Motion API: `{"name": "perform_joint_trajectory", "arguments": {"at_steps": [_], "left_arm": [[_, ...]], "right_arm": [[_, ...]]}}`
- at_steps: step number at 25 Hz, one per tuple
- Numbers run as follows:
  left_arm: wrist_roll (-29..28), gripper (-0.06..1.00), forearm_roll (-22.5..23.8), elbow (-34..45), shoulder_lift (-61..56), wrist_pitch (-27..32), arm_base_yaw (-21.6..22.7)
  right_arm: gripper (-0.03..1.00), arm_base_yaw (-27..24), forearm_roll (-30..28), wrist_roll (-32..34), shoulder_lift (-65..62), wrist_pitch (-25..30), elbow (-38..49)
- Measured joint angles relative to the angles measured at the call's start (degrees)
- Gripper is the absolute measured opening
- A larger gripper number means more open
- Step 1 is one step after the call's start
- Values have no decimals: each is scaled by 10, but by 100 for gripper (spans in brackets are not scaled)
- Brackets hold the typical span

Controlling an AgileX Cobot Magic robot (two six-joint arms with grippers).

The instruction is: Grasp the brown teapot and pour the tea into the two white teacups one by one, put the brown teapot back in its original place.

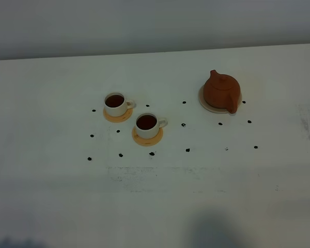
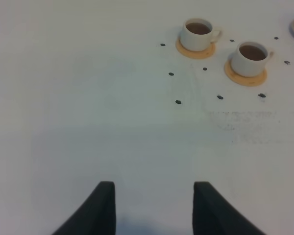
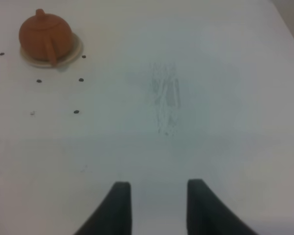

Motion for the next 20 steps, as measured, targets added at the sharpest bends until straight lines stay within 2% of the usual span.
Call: {"name": "perform_joint_trajectory", "arguments": {"at_steps": [5, 20], "left_arm": [[0, 43, 0, 0, 0, 0, 0], [0, 43, 0, 0, 0, 0, 0]], "right_arm": [[23, 0, 0, 0, 0, 0, 0], [22, 0, 0, 0, 0, 0, 0]]}}
